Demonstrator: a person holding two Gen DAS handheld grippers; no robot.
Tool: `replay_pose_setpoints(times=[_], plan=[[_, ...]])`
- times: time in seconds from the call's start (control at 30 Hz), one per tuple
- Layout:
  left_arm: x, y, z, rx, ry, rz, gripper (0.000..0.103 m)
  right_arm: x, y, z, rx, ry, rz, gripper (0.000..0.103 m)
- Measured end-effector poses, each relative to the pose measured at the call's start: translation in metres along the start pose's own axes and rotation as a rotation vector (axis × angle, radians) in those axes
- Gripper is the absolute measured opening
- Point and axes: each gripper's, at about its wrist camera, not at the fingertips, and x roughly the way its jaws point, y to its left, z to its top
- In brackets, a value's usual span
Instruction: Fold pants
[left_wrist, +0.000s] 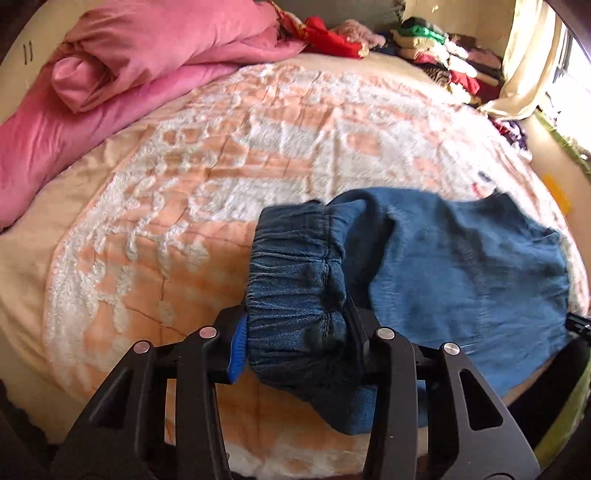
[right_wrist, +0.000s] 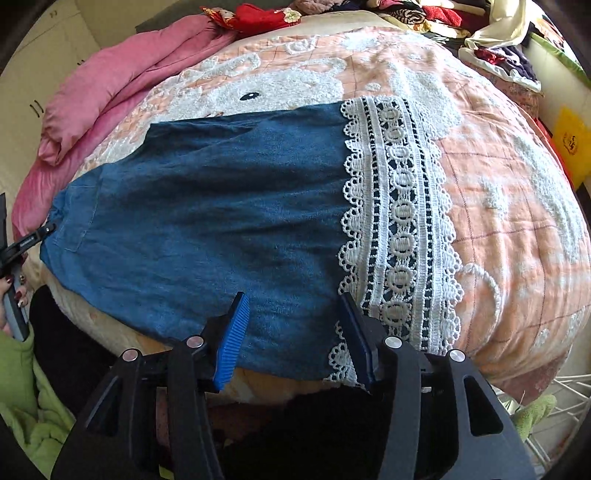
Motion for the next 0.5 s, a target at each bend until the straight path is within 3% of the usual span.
replay_pose_setpoints(times=[0.13, 0.27, 0.37, 0.5], plan=[[-0.009, 0.003, -0.001, -0.022, -0.024, 0.002, 0.036, -0.002, 0.005, 0.002, -0.017, 0.005, -0.012, 0.049], [-0.046, -0.022, 0.002, 0.060, -0.132, 0.054, 0.036, -0.016, 0.016, 0.005, -0.052, -0.059, 0.019, 0.049], [-0.057, -0.059, -0.002, 0.112, -0.129, -0.095, 0.036, -0.013, 0.029, 0.006, -0.084, -0.052, 0.066, 0.049], [-0.033, -0.108, -0.015, 0.236, -0.052, -0.183, 0.041, 0.011, 0.039, 0.001, -0.106, 0.036, 0.073, 0.049]])
